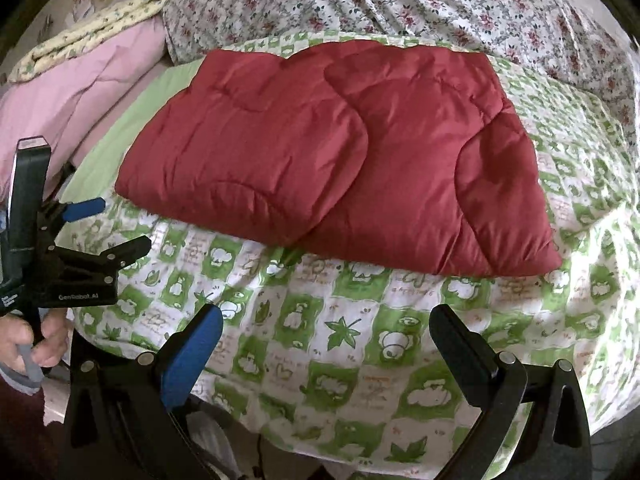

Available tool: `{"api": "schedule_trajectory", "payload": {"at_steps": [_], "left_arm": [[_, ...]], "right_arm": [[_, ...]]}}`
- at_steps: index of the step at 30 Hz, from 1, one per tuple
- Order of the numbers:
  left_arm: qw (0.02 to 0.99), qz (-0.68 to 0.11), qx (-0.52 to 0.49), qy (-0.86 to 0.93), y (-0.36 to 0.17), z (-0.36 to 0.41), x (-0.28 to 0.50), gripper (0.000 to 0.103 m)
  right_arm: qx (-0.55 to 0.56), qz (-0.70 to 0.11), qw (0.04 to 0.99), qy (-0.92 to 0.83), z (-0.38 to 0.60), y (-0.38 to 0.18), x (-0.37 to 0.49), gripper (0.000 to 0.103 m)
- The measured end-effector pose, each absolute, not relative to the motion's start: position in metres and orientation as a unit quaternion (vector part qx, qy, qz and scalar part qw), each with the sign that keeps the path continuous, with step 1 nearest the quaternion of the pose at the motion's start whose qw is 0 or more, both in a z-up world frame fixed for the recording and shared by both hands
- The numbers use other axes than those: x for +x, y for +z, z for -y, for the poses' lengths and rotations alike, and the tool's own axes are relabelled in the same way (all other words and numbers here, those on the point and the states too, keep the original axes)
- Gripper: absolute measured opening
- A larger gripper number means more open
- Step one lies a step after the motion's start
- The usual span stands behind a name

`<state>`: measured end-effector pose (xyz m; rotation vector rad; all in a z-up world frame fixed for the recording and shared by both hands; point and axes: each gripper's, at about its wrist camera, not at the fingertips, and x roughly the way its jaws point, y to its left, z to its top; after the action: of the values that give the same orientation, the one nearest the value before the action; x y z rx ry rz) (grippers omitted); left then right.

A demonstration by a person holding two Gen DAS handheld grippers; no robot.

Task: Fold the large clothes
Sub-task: 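Release the bundle and pull both tools back from the folded jacket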

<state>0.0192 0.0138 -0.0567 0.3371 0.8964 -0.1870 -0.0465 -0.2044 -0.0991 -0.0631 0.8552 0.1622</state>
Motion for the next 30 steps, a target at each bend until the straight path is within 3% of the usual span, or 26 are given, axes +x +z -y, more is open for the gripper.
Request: {"api": "schedule_trajectory", "payload": {"at_steps": [13,30], "left_arm": [[0.895,-0.44,0.06,-0.044,0.006,-0.033,0.048,0.103],[0.87,-0.478,0.112,-0.05,-0.006,-0.007,0.082,0.103]], "right_arm": [[0.022,-0.351,0.934,0.069,0.214,-0.031,-0.038,0.103],[0.008,-0.421,0.905,0.066,0.21,-0.054,0.022,0.103]]}}
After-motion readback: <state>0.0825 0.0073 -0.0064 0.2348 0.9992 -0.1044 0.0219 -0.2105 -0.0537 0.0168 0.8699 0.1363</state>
